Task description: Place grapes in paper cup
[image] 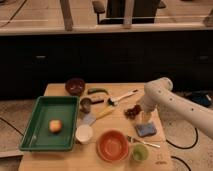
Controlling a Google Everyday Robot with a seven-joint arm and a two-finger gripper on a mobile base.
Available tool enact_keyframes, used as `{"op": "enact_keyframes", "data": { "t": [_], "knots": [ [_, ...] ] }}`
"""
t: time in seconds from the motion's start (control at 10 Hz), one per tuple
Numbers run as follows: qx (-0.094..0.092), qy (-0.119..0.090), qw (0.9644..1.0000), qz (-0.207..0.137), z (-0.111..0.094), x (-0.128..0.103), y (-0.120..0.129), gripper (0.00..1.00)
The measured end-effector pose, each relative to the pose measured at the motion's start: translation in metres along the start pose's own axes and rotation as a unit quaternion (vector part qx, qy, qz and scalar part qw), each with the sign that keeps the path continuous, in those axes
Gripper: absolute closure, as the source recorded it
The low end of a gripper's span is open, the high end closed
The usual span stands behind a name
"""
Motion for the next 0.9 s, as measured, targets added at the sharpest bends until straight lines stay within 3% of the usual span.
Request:
{"op": "enact_keyframes", "data": {
  "t": [0.9],
  "knots": [
    [0.001, -0.023, 0.9997, 0.009, 0.013, -0.001, -0.001, 0.20]
  ]
}}
